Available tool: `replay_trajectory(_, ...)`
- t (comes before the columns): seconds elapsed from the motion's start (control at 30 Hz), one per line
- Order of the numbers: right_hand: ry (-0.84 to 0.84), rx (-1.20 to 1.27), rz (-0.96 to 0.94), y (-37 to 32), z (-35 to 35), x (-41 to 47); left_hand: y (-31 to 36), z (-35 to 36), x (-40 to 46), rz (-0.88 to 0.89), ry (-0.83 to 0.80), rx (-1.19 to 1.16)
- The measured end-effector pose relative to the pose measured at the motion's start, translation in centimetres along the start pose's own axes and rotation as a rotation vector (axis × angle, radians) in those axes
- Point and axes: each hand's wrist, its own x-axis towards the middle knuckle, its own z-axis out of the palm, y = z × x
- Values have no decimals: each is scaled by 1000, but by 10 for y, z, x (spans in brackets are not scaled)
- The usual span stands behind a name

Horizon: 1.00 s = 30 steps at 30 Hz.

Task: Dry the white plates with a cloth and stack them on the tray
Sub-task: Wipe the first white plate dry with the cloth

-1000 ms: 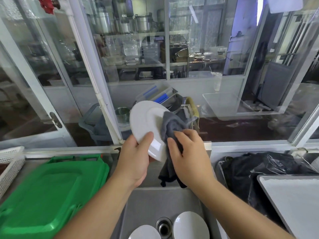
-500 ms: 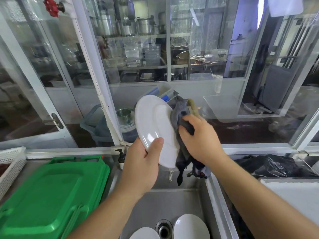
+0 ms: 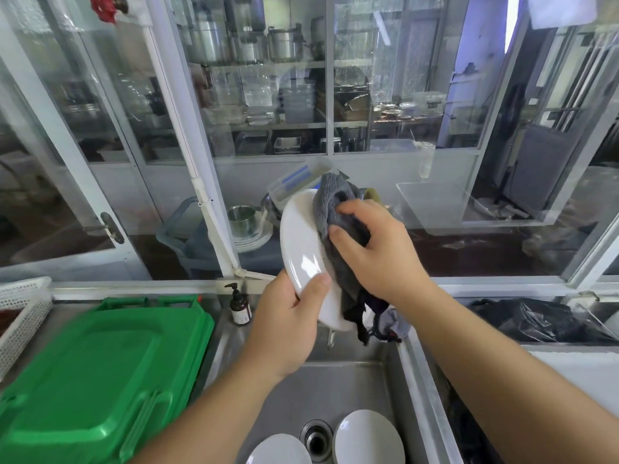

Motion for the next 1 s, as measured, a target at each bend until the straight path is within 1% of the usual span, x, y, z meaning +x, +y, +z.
replay_trajectory(0.1,9,-36,52,7,1,9,3,-4,0,4,-3,-46)
replay_trajectory(0.2,49,-48,147,16,3,11,4,-8,1,-5,-29,-53)
replay_trajectory(0.27,49,-21,224,25,3,11,1,-9,1,-10,-34,-50)
replay_trajectory(0.37,36,83,369,39,1,8,-3,-11,1,-13,-26,-69)
replay_trajectory(0.47,29,126,505,53,1,-1,-8,-11,4,-77,2,-227)
replay_trajectory(0.6,23,90,567,61,8,-26,-8,-12,13,-194,83,-473)
replay_trajectory(0.67,42,70,533,58,11,-40,-7,-13,18,-235,138,-596)
replay_trajectory(0.8,25,-70,319,38,18,-72,-4,-14,25,-288,202,-714)
replay_trajectory(0.9,-50,-133,162,10,23,-88,-4,-15,29,-332,204,-759)
replay_trajectory(1.0,-100,-216,39,-15,20,-77,-6,-15,25,-366,157,-767)
